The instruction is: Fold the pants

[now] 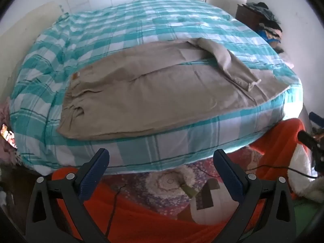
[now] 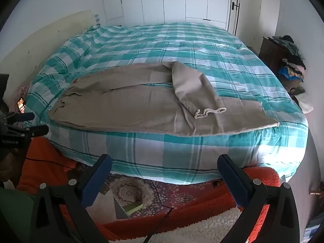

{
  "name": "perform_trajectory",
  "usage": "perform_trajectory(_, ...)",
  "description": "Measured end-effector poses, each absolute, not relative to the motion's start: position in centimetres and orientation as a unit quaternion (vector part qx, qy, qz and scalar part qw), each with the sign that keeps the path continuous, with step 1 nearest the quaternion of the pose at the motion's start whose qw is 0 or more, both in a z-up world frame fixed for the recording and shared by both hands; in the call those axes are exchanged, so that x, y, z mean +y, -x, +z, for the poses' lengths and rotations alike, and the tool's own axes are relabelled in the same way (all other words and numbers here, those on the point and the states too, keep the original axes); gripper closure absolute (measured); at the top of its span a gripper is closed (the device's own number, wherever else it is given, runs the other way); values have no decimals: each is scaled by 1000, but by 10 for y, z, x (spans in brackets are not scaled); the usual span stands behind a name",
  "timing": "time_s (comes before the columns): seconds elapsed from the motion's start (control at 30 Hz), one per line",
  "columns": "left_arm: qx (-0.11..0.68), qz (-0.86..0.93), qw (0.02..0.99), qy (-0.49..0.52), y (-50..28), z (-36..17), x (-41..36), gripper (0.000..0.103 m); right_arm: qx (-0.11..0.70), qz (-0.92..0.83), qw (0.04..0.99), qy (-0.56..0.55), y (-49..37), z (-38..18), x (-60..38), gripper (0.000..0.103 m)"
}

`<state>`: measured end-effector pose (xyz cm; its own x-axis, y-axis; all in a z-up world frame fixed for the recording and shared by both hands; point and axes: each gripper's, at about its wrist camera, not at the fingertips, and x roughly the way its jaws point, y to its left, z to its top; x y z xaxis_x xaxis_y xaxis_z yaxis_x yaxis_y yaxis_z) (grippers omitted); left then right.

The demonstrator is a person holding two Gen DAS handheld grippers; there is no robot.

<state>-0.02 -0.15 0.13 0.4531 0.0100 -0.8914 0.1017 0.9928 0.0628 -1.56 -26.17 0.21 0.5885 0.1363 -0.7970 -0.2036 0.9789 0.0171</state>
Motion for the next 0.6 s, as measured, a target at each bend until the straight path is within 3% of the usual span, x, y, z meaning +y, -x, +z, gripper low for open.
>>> perform_trajectory(0.6, 520, -28, 853, -27, -7, 8, -7, 1, 468, 88, 878, 36, 9, -12, -265, 0)
